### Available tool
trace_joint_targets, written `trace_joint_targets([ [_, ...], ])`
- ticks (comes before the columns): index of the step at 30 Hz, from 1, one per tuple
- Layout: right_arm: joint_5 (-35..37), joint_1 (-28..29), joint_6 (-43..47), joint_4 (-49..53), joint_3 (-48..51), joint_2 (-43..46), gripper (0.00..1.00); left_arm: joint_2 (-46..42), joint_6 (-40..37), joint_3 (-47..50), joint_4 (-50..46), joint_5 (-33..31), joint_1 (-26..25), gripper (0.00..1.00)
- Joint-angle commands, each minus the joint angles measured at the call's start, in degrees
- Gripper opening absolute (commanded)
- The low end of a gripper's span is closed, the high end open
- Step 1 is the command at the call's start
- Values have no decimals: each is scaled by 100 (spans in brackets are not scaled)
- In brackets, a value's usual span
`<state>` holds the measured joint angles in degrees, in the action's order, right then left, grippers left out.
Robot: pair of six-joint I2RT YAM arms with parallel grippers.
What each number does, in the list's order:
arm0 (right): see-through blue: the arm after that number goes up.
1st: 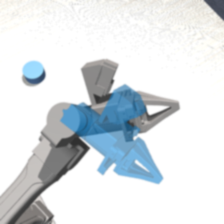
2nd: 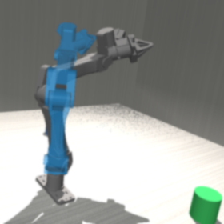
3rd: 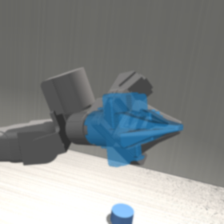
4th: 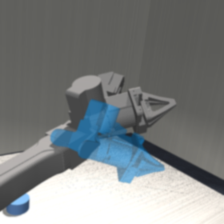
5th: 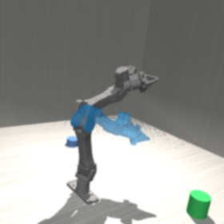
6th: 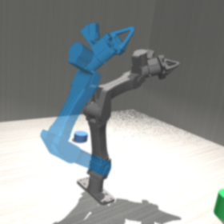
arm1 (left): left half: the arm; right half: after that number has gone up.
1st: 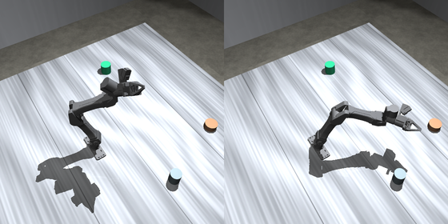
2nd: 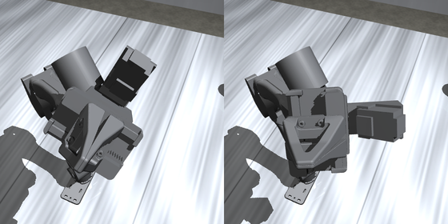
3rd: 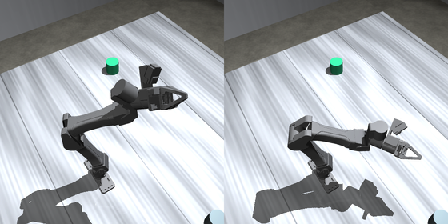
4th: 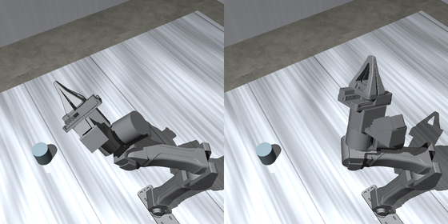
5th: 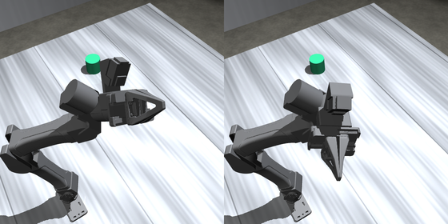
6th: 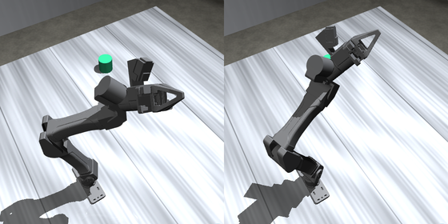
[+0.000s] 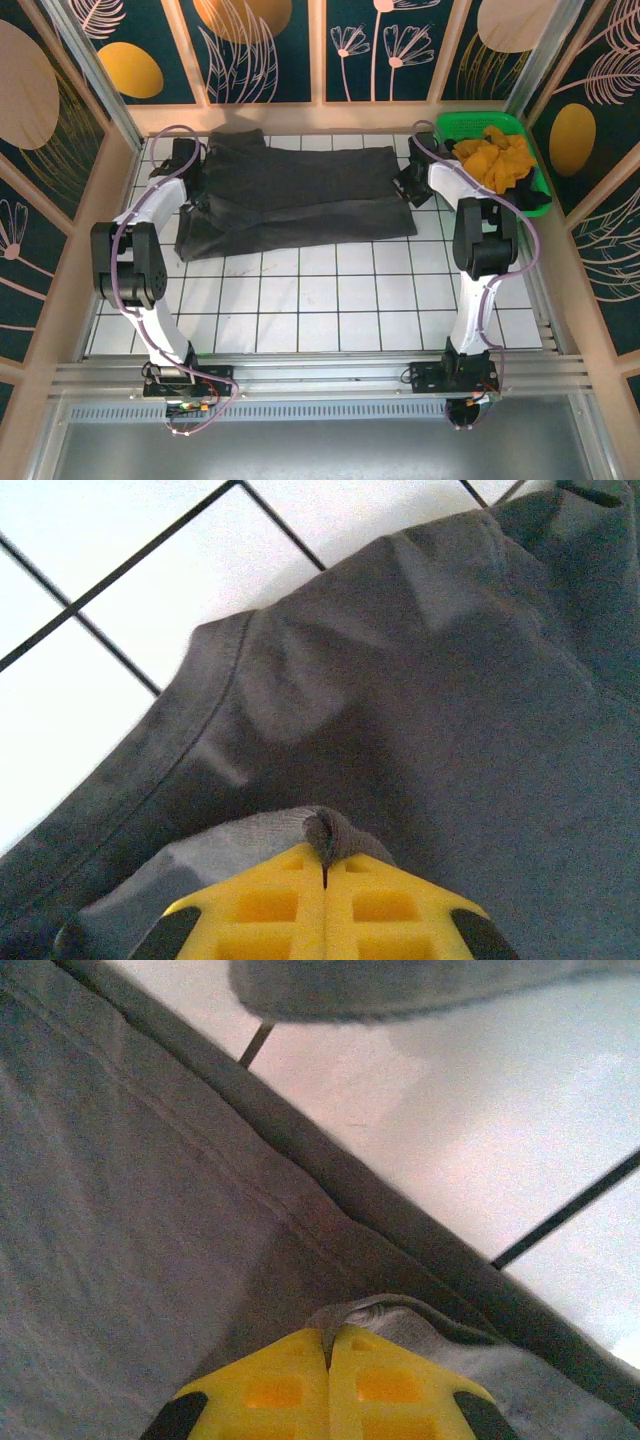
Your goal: Fold and stack the t-shirts
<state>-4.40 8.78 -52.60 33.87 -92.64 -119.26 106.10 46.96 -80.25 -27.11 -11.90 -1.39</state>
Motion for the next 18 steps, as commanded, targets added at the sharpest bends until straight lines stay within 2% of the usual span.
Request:
trace_joint_targets([
  [1,-51,-104,389,225,-405,-72,27,100,-418,-442,-208,6,68,46],
  [2,14,-101,490,266,-399,43,41,30,-456,-488,-329,-46,68,62],
  [3,67,-87,557,283,-343,177,49,-66,-484,-493,-422,-110,68,68],
  [4,116,-90,647,271,-236,347,55,-211,-534,-443,-526,-166,68,70],
  [7,212,-26,834,214,290,939,58,-931,-438,229,-549,-60,69,64],
  [13,-324,199,1020,-360,1768,1737,28,-2125,572,2400,253,1473,68,41],
  [16,-462,354,1149,-490,2044,1672,19,-2116,807,2860,508,1548,66,31],
  [18,-529,372,1195,-578,2140,1573,16,-1880,791,2782,581,1508,110,29],
])
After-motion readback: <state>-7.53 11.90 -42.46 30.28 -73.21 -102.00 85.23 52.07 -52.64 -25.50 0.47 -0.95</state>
